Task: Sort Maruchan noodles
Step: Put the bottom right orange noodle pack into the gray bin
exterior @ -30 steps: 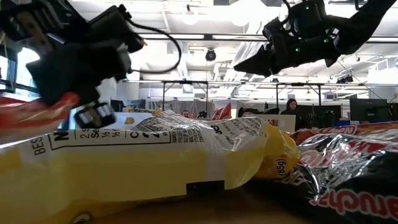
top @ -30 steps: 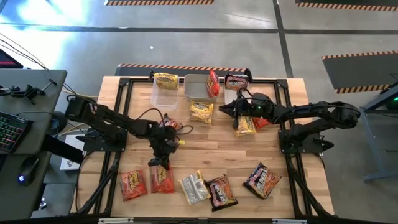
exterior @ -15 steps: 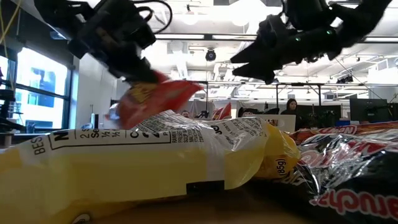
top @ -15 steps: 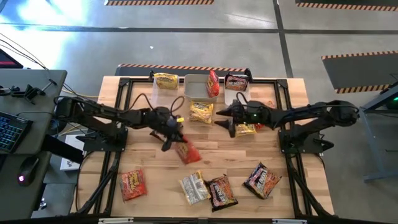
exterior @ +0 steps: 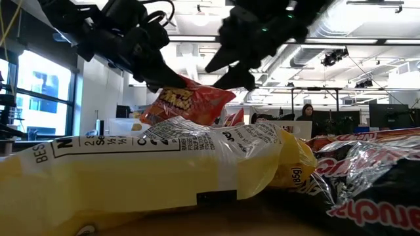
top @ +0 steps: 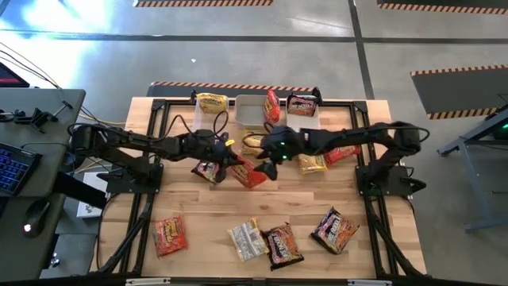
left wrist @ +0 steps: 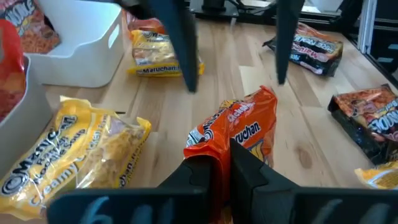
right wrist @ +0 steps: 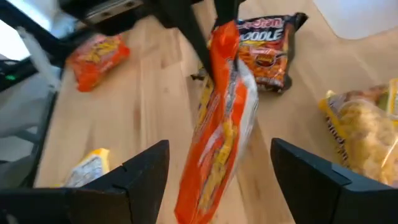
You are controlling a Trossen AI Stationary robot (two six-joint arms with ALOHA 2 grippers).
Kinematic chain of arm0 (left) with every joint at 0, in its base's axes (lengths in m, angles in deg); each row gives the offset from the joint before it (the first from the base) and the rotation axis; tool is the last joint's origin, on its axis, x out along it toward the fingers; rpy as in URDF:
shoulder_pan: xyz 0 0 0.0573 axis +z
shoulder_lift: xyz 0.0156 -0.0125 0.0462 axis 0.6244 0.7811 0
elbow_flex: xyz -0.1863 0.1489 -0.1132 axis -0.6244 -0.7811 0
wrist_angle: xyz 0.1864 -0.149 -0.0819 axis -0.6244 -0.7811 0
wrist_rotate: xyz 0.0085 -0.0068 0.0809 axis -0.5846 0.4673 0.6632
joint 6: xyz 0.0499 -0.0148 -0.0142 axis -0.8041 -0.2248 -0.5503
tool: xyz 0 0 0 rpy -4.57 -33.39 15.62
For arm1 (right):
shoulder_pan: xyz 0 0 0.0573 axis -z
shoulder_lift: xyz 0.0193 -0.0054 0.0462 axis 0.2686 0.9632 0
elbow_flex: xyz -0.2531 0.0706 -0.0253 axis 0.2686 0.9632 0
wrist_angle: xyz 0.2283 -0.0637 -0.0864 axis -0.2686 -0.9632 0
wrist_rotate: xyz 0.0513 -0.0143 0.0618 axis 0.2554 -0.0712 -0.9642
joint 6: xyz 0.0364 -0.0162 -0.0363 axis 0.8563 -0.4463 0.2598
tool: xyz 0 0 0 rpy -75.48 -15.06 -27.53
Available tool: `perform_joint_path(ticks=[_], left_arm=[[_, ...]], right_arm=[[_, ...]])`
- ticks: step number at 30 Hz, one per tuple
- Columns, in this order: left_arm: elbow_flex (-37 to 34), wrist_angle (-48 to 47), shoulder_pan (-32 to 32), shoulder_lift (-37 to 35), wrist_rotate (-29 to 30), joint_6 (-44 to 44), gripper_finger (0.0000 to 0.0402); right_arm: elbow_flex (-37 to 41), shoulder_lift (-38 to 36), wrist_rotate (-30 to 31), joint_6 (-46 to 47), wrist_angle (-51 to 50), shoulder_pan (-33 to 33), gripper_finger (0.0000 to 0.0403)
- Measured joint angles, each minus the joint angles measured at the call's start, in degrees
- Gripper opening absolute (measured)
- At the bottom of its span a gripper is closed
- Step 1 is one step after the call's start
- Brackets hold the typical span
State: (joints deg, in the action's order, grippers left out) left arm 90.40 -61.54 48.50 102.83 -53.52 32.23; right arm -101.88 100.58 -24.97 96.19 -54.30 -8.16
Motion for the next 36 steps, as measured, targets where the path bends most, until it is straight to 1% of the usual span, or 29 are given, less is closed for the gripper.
perform_joint_path(ticks=[5, 8, 11, 20, 27, 31, 34, 36], left_arm=[[0.00, 0.03, -0.01, 0.00, -0.09, -1.56, 0.0010], [0.00, 0.03, -0.01, 0.00, -0.07, -1.59, 0.0010], [0.00, 0.03, -0.01, 0.00, -0.07, -1.59, 0.0010], [0.00, 0.23, -0.01, 0.00, -0.09, -2.66, 0.0010], [0.00, 0.36, -0.01, 0.00, -0.09, -2.66, 0.0010], [0.00, 0.38, -0.01, 0.00, -0.09, -2.66, 0.0010], [0.00, 0.58, -0.01, 0.00, -0.09, -2.66, 0.0010], [0.00, 0.90, -0.01, 0.00, 0.00, -2.66, 0.0010]], right_arm=[[-9.62, 4.60, 3.45, -3.63, -11.06, 0.07, 0.0262], [-13.55, 6.27, 4.00, -5.60, -14.60, 0.09, 0.0262], [-15.63, 7.30, 3.75, -6.01, -16.52, 0.07, 0.0262], [-16.06, 7.35, 2.53, -4.96, -17.72, 0.85, 0.0262], [-16.08, 7.35, 2.91, -4.60, -18.05, 1.60, 0.0262], [-16.08, 7.35, 1.22, -7.03, -19.00, 1.60, 0.0262], [-16.08, 7.33, -0.60, -7.08, -19.43, 1.60, 0.0262], [-16.08, 7.33, -0.69, -5.22, -19.45, 1.60, 0.0262]])
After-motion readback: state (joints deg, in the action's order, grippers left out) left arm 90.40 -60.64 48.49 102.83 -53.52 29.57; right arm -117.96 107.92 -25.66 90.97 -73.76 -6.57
